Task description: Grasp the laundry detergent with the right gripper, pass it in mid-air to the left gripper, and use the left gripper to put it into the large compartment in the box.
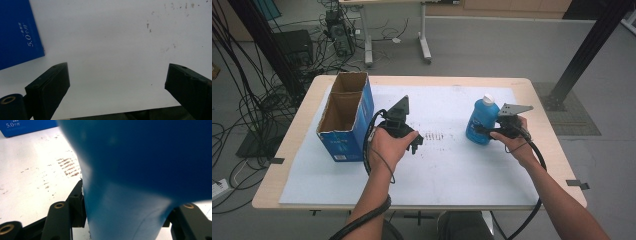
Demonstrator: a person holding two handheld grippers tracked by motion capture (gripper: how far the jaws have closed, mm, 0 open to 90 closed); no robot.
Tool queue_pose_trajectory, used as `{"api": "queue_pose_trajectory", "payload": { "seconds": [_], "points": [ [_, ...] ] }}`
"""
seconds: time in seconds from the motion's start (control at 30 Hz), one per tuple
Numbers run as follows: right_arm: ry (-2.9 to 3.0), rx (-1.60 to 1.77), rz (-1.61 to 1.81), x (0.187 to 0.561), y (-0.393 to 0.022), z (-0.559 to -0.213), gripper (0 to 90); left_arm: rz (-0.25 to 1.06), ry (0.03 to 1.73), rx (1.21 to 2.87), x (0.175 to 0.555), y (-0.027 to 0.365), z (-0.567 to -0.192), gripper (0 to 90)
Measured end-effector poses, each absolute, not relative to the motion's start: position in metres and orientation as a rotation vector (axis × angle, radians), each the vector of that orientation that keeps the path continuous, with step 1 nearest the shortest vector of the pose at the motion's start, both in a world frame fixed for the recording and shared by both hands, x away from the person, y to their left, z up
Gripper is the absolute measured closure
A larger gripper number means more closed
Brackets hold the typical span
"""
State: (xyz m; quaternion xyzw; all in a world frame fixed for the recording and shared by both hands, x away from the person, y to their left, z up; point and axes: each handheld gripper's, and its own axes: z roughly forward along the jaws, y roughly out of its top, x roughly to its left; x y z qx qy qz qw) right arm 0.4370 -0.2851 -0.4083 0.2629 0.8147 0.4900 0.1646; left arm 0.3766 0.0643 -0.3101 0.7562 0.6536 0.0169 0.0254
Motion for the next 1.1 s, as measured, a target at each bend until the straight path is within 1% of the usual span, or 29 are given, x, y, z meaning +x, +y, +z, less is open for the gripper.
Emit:
{"api": "queue_pose_trajectory", "payload": {
  "seconds": [1.1],
  "points": [
    [2.323,0.75,1.396,0.4371,-0.285,-0.4081,42.3,0.055,2.014,2.341,0.3759,0.0642,-0.3091,6.1]
  ]
}}
